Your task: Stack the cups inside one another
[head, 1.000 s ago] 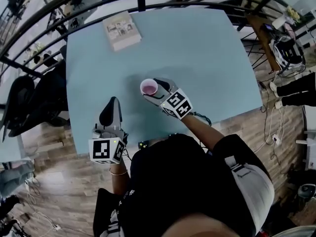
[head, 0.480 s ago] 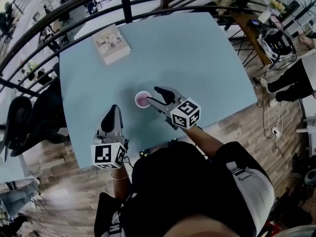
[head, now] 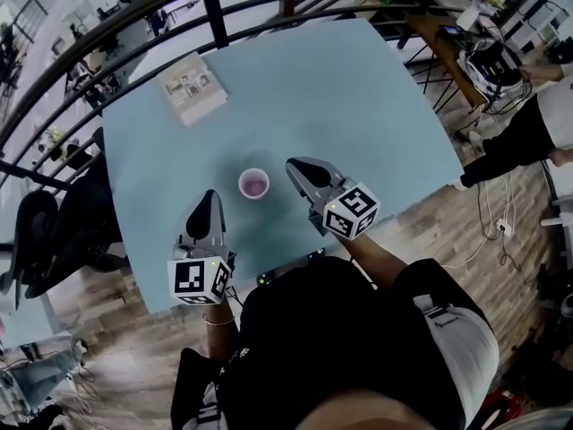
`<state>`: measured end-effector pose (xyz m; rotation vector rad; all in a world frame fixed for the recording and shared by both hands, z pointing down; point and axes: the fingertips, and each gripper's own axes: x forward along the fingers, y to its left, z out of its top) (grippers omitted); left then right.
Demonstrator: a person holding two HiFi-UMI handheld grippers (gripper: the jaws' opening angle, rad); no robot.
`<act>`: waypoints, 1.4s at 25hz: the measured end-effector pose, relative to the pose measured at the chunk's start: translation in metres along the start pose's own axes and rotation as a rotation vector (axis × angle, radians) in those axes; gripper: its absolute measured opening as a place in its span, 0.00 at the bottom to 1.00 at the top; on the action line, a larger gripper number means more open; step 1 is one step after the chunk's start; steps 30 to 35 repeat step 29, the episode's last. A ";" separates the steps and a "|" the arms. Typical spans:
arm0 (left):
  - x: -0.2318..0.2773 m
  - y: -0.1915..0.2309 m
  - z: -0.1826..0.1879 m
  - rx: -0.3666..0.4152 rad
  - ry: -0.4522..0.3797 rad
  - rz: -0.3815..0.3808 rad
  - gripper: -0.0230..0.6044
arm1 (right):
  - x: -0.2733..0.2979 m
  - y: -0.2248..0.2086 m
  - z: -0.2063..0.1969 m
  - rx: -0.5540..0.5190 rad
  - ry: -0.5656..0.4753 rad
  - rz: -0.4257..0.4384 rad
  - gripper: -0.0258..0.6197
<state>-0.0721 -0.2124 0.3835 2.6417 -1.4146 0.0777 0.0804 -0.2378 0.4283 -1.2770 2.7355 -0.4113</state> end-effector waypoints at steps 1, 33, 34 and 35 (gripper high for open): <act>0.001 -0.002 0.000 0.002 0.001 -0.003 0.01 | -0.002 -0.001 0.001 -0.003 0.000 -0.005 0.05; -0.001 -0.015 -0.001 0.003 -0.001 0.006 0.01 | -0.021 0.002 0.005 -0.034 0.019 -0.006 0.05; -0.001 -0.015 -0.001 0.003 -0.001 0.006 0.01 | -0.021 0.002 0.005 -0.034 0.019 -0.006 0.05; -0.001 -0.015 -0.001 0.003 -0.001 0.006 0.01 | -0.021 0.002 0.005 -0.034 0.019 -0.006 0.05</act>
